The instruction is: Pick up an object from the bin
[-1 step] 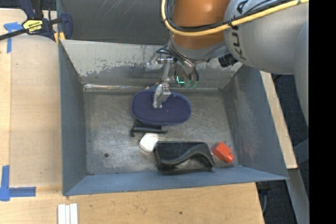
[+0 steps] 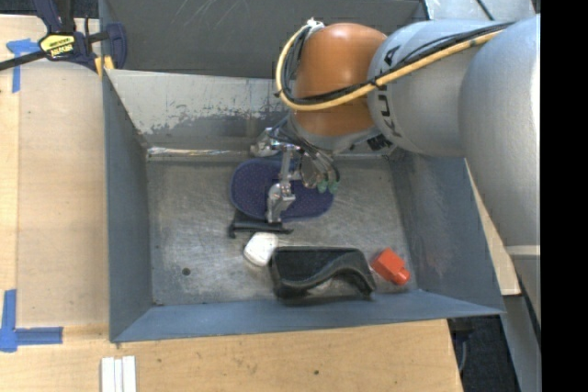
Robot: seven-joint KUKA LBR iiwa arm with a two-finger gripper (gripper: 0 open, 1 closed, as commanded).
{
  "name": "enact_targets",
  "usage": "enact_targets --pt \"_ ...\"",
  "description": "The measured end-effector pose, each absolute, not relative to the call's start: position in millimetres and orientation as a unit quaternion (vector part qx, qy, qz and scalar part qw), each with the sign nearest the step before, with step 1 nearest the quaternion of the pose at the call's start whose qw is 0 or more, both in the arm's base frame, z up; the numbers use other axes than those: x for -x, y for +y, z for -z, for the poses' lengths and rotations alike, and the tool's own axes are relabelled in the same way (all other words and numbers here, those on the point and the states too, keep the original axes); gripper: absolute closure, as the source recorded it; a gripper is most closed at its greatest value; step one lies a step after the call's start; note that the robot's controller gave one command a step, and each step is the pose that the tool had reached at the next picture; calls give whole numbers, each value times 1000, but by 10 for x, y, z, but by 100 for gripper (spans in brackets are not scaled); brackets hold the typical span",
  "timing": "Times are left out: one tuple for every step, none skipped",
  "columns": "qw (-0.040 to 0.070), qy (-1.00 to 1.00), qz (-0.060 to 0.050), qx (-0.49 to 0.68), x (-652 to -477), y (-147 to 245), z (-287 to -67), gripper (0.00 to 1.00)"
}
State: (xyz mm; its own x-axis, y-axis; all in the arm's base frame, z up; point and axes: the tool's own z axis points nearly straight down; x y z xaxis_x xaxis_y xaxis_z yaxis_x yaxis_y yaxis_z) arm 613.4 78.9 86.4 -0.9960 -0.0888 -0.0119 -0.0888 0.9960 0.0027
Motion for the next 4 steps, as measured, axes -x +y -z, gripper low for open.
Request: enact_targets --pt "4 961 0 278 -6100 976 -1015 0" --pt "1 883 0 469 -6167 1111 -1006 0" --pt "0 781 -2 625 -6234 1218 -757 0" --pt "-1 782 -2 624 -6235 1231 -788 0"
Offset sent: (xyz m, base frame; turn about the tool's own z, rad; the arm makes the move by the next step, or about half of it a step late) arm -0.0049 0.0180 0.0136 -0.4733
